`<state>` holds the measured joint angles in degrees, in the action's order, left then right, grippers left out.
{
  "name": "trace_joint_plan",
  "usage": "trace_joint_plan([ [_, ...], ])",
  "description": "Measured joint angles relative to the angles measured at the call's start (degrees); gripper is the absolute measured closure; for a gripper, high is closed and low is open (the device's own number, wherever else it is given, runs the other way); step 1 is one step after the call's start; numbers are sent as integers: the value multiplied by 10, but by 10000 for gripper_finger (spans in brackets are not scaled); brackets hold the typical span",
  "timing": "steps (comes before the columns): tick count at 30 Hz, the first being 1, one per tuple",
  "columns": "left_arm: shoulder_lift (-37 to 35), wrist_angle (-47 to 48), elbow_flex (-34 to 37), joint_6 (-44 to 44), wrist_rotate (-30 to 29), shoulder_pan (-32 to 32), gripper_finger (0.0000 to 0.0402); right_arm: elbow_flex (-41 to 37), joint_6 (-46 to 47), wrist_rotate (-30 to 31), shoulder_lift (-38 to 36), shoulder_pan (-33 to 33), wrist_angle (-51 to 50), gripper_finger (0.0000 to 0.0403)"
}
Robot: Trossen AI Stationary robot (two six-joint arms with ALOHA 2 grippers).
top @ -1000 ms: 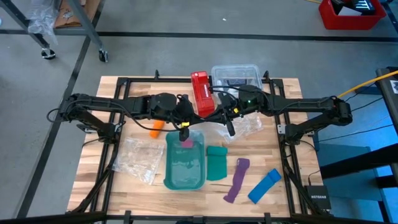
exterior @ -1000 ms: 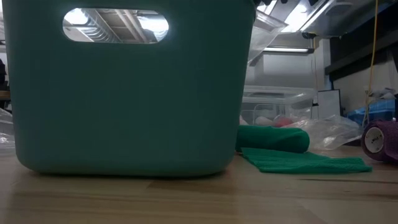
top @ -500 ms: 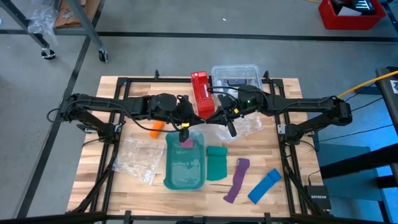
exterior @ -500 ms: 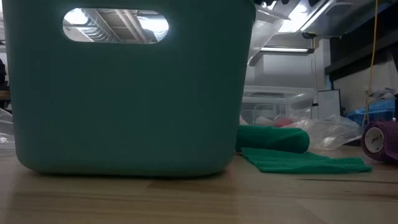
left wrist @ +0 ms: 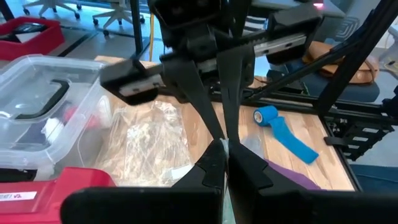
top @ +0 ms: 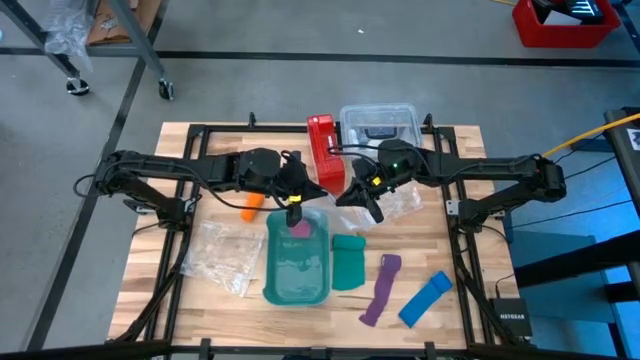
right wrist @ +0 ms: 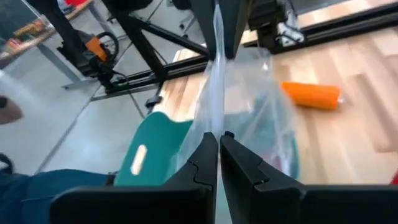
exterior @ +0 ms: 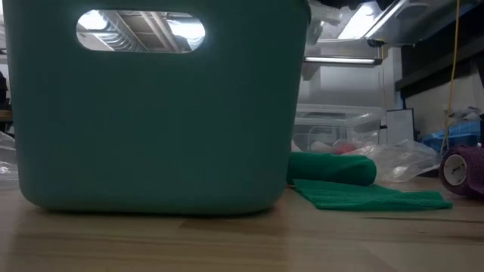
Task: Roll bandage
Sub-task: Open the transparent zip bag, then put the orange bandage into the transparent zip bag
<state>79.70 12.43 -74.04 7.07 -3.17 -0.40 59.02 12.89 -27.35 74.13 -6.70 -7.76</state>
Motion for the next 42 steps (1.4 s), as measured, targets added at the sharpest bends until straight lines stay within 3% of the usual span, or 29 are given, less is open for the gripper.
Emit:
trace_joint_plan([
  [8,-15,0,-1,0,-3,0,401,0,24,-54,0,4,-7,381],
  [22,-35,0,-2,-15,-17,2,401,-2,22,-20,1,79,-35,382],
  [34,-38,101,-2,-43,-12,-14,401,-1,3,122,-50,77,-24,382],
  [42,-37,73,-2,-88,-11,-45,401,-1,3,199,-68,78,30,382],
])
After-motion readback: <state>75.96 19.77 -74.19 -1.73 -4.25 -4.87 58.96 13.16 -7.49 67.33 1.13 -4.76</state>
